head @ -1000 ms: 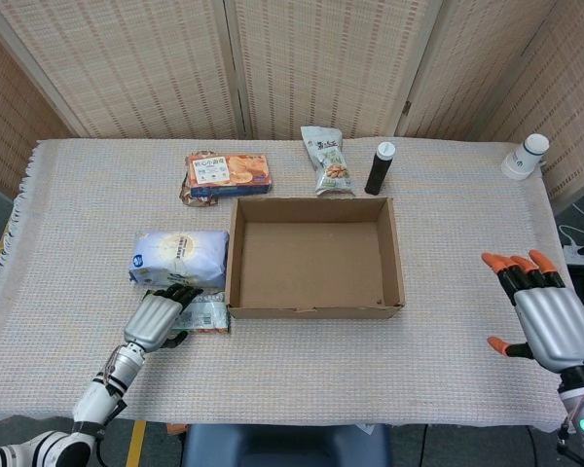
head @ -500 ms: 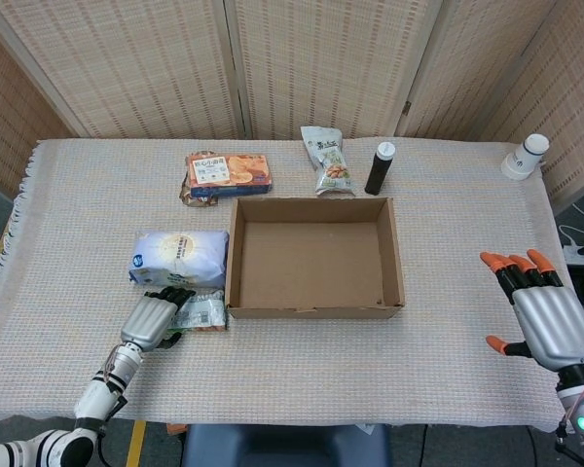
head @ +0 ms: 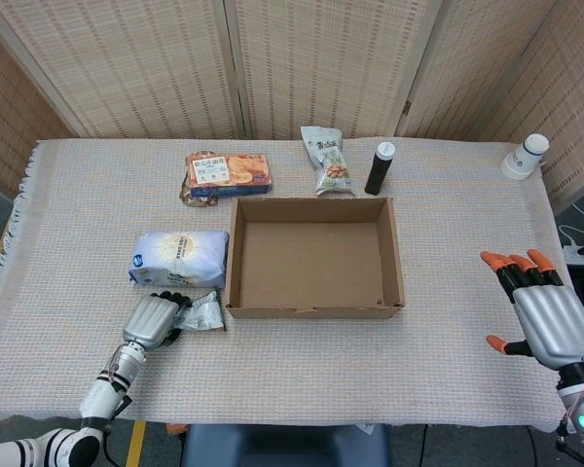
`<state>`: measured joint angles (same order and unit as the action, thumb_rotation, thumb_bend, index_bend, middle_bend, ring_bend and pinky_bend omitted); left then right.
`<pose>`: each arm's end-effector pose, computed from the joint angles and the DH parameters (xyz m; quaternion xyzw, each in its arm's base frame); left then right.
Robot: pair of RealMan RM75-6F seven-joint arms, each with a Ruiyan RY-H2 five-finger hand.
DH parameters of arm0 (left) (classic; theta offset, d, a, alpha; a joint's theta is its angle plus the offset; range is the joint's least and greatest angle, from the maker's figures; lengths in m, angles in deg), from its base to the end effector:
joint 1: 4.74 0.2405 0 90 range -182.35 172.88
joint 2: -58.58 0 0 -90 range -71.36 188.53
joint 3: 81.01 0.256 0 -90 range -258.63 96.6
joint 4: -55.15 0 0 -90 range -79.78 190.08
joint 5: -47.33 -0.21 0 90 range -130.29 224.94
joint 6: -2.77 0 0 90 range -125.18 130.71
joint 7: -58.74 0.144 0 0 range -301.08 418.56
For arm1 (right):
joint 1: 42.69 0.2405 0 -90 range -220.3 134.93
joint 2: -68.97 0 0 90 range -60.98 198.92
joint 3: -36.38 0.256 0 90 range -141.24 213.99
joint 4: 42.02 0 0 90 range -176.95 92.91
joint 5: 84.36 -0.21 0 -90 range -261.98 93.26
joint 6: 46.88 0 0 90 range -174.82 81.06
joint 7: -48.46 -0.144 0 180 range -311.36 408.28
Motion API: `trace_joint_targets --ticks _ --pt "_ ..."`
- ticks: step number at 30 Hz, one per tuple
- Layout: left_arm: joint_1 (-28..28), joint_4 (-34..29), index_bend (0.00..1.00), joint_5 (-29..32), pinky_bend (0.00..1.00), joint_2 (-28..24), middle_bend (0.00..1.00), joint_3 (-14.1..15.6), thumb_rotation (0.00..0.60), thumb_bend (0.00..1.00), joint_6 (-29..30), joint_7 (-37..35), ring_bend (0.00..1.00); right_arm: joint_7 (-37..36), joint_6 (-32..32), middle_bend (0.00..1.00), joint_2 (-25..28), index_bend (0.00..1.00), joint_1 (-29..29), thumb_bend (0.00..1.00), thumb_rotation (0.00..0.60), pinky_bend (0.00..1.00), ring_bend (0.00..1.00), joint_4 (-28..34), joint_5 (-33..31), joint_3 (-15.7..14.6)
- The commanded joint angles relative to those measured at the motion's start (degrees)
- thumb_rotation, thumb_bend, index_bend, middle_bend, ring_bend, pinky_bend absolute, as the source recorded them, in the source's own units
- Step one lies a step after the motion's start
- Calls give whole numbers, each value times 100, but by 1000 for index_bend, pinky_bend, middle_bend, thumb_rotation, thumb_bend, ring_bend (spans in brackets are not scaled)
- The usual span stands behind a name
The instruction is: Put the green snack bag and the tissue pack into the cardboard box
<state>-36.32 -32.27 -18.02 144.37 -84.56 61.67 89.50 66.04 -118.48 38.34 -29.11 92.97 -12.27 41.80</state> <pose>-0.2215 0.2879 -0.0096 -0.7656 -0.3531 -0.2633 0.4689 -0.1819 -0.1975 0.2305 0.6586 -0.4008 0.2987 0.5625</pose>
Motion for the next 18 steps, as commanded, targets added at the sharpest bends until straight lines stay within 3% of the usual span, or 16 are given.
trace_joint_targets --ticks 1,9,18 --pt "13 107 512 -91 577 80 525 44 600 365 101 43 457 -4 5 112 4 89 1 65 600 0 0 0 2 -3" --pt "93 16 717 -506 736 -79 740 73 600 429 462 -90 650 -73 -4 112 44 89 4 66 600 0 0 0 -13 8" --pt "178 -1145 768 -753 784 -1034 802 33 600 462 740 -22 703 -139 -8 112 82 89 -2 65 600 0 0 0 17 8"
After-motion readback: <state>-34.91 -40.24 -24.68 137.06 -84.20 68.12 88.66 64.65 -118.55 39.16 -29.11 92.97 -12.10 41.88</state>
